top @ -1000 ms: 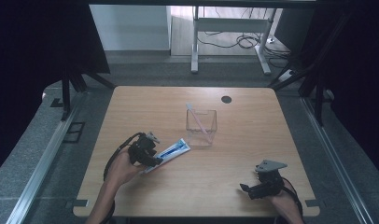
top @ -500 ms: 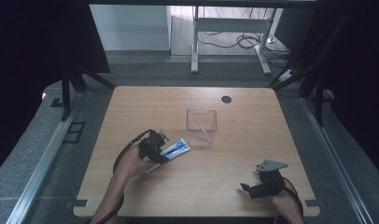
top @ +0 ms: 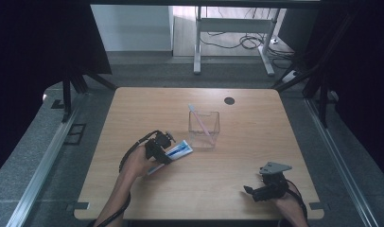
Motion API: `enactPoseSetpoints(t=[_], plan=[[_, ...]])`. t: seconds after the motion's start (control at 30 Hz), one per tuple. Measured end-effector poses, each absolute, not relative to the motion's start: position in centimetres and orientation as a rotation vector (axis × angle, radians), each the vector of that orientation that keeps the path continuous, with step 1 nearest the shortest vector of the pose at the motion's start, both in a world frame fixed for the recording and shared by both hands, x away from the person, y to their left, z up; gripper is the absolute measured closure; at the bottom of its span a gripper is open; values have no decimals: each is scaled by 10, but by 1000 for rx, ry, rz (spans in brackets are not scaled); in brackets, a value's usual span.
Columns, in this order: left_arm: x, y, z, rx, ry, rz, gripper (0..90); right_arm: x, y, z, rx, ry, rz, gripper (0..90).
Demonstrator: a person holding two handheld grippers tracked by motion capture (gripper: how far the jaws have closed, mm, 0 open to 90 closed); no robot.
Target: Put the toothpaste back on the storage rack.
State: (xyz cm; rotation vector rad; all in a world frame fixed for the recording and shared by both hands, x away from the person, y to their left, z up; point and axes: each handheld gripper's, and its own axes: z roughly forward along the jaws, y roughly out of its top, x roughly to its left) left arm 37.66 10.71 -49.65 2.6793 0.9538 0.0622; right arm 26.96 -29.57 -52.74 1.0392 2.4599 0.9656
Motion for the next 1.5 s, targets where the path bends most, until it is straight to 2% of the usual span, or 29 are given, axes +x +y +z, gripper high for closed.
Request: enactPoseSetpoints(t=[0.33, 0.73, 1.5], plan=[[374, 116, -493, 2594, 973, 17, 728, 270, -296, -528, 1046, 2459, 964, 12], [363, 119, -476, 2564, 945, 81, 728, 269, -296, -528, 1047, 2463, 973, 7], [349, 148, -441, 2455, 944, 110, 728, 270, -298, -530, 1065, 2470, 968, 0]])
